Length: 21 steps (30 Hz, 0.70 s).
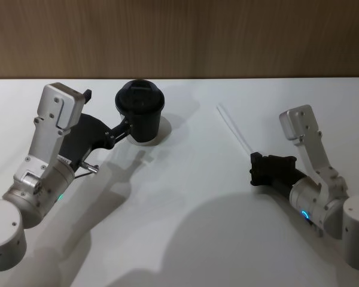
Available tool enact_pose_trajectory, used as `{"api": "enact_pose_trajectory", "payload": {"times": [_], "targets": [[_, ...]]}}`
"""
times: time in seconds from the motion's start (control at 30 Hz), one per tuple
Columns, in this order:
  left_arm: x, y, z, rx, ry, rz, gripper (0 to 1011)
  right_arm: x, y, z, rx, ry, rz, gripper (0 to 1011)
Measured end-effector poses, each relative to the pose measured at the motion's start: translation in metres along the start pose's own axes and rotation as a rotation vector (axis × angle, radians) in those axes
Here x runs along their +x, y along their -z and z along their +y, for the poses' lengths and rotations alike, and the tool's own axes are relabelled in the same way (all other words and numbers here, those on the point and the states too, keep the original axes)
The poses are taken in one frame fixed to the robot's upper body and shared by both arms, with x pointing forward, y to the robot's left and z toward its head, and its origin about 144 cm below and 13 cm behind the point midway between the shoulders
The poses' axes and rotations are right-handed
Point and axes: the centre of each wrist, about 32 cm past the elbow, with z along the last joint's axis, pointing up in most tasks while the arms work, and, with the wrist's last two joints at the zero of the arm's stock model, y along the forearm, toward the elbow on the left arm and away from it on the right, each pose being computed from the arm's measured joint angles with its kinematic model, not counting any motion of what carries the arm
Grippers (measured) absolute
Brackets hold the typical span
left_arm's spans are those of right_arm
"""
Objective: Pick up the straw with one hand, pass it to the other hand, and insert it into the cup.
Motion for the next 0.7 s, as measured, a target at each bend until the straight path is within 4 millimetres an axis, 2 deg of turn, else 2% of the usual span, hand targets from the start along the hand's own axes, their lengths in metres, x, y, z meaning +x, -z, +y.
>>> {"api": "enact_pose_trajectory", "payload": {"times": [0.4, 0.7], "targets": [[0.000, 0.000, 0.000, 0.000, 0.000, 0.000, 1002, 0.003, -0.005, -0.006, 0.073, 0.002, 0.008, 0], [0.000, 0.000, 0.000, 0.000, 0.000, 0.000, 1001, 0.011, -0.017, -0.016, 0.214, -0.031, 0.029, 0]]}}
